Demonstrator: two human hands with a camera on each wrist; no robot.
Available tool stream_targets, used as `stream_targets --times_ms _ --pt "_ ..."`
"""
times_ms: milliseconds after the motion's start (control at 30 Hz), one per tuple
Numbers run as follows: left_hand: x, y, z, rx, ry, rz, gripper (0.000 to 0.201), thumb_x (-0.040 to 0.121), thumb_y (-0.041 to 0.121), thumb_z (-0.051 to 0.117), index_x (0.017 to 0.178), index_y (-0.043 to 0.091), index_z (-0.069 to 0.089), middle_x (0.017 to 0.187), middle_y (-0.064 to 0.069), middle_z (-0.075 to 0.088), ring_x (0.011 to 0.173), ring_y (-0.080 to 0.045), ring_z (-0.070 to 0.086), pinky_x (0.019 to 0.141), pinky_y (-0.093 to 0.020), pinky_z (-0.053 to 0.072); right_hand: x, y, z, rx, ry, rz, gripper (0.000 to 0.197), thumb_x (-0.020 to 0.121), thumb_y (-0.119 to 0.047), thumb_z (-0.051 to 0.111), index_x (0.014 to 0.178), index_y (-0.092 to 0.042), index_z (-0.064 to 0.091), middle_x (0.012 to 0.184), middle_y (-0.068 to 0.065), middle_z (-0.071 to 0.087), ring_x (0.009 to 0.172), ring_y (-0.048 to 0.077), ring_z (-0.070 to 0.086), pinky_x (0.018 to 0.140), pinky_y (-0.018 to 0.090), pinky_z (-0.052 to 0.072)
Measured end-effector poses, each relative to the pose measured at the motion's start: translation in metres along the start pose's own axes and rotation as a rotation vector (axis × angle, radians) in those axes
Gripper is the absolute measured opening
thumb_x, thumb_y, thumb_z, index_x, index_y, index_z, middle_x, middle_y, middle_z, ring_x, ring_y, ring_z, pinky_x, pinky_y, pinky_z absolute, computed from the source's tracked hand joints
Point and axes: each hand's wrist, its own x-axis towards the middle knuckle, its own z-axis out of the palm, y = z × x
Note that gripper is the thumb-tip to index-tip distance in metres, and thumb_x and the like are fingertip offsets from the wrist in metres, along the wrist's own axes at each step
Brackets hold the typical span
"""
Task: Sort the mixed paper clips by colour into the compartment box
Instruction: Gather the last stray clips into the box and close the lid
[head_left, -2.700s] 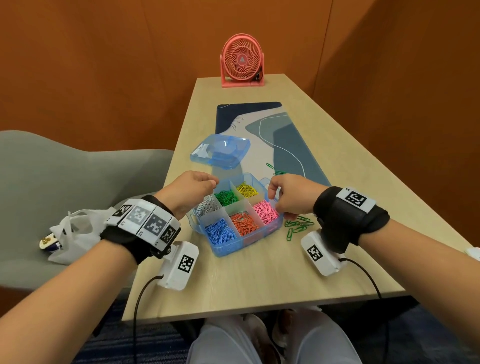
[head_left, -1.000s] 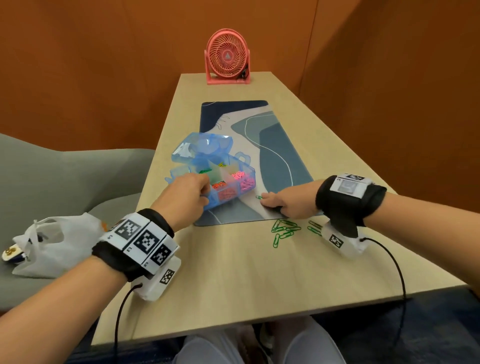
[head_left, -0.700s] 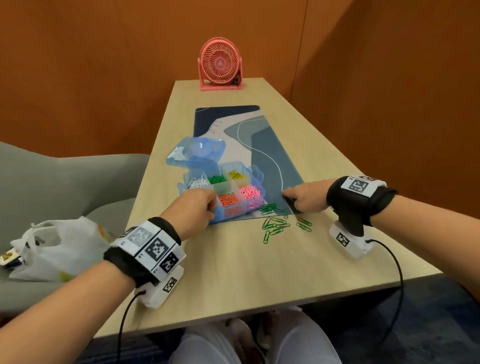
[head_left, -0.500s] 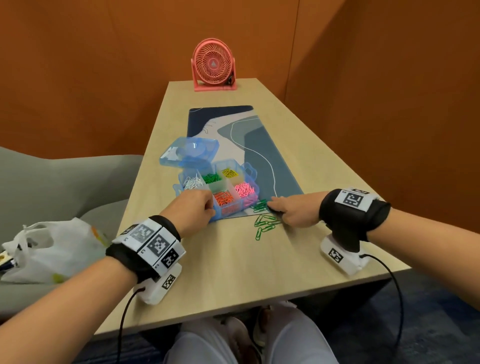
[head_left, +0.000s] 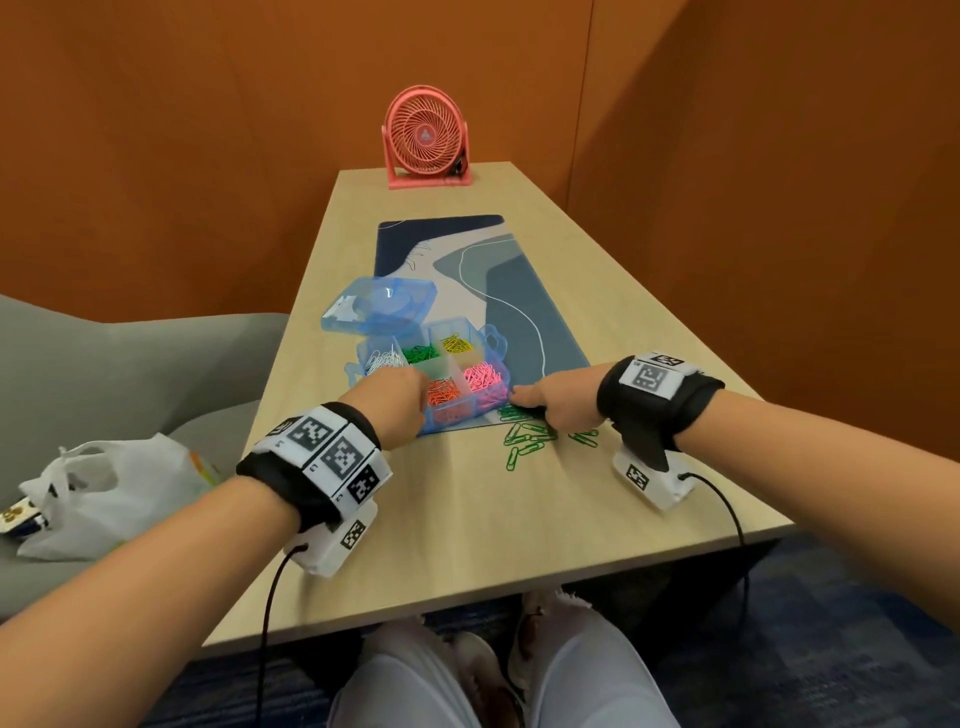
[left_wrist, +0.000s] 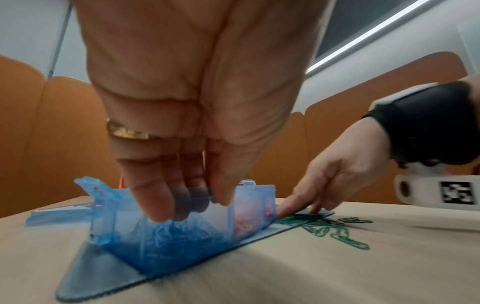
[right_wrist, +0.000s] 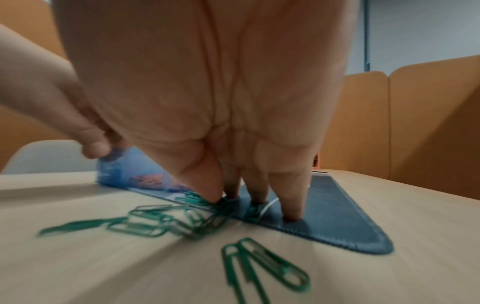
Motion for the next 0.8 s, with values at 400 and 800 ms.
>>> stream_targets --times_ms 400,800 --pt "0.000 0.010 0.002 0.064 0.060 -0.006 0.021 0.091 0.011 0.049 0.110 0.008 0.056 0.112 -0.012 0.058 0.102 -0.026 0.055 0.086 -0.033 0.048 -0.019 0.009 0.004 0.040 0.029 -0.011 0.061 0.094 -0.001 0.031 0.148 -0.028 0.030 0.146 0.006 0.041 0.129 0.026 0.043 0.105 0.032 0.034" --pt "0.011 0.003 -0.007 0.095 0.112 -0.112 0.019 0.091 0.010 0.050 0.106 0.009 0.062 0.107 -0.010 0.063 0.098 -0.026 0.060 0.084 -0.036 0.052 0.012 -0.008 0.005 -0.098 0.072 -0.034 0.061 0.091 -0.004 0.042 0.148 -0.025 0.030 0.141 0.010 0.039 0.123 0.032 0.047 0.102 0.041 0.041"
